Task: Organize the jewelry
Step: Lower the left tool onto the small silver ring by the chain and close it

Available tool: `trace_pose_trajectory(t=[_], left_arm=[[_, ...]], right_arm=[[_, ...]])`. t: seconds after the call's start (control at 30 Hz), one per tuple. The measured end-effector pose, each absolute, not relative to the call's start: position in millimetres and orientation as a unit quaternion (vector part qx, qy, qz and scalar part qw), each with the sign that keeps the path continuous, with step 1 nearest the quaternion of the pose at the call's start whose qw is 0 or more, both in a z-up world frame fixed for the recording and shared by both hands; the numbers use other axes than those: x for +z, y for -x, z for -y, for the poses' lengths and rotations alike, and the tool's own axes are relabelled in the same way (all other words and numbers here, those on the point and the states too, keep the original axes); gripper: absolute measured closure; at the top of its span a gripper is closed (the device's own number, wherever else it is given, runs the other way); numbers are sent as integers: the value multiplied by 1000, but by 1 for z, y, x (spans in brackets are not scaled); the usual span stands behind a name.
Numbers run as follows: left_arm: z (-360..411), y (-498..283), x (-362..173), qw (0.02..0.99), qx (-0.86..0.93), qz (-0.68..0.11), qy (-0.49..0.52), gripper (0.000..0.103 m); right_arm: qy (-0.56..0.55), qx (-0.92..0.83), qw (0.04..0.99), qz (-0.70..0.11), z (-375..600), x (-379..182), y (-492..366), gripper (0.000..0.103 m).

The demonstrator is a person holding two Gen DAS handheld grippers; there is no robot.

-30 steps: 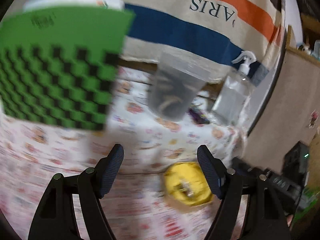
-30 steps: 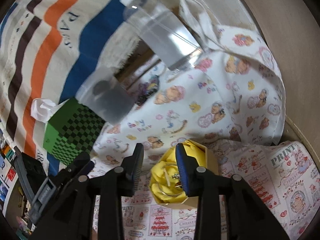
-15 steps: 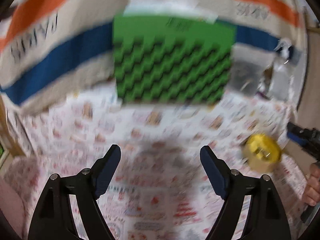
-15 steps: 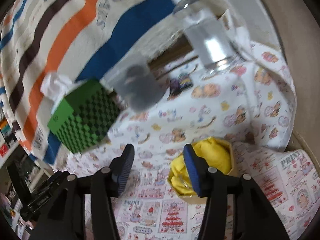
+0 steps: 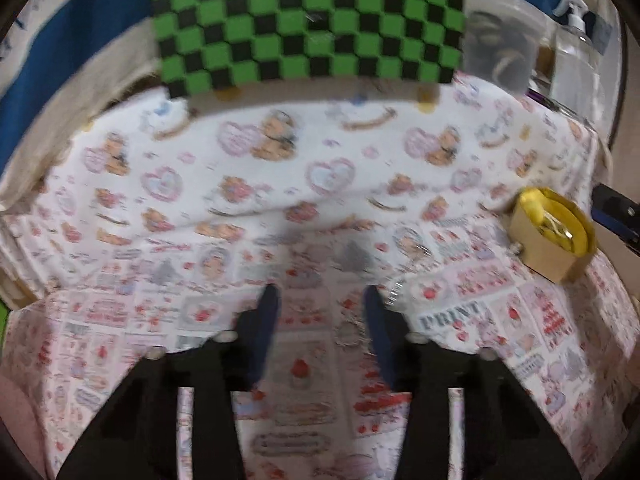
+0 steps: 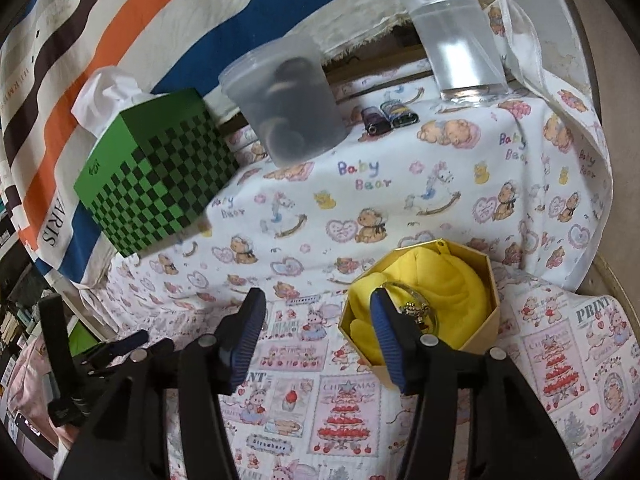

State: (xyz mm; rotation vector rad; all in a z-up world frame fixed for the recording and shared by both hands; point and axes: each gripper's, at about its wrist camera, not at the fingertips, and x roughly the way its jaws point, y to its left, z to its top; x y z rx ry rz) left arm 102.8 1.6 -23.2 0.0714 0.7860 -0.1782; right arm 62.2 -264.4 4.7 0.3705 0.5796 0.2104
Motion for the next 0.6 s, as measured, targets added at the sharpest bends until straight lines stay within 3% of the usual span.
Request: trace_pose_trajectory(t=[0.13, 0.6], left_arm=[[2, -113, -32, 906, -99, -411, -15, 75], [24, -118, -46, 893, -84, -441, -43, 75]], right_arm=[[-178, 108, 935, -286, 262, 5, -64, 51], [-170, 101, 935, -295, 261, 3, -66, 51]])
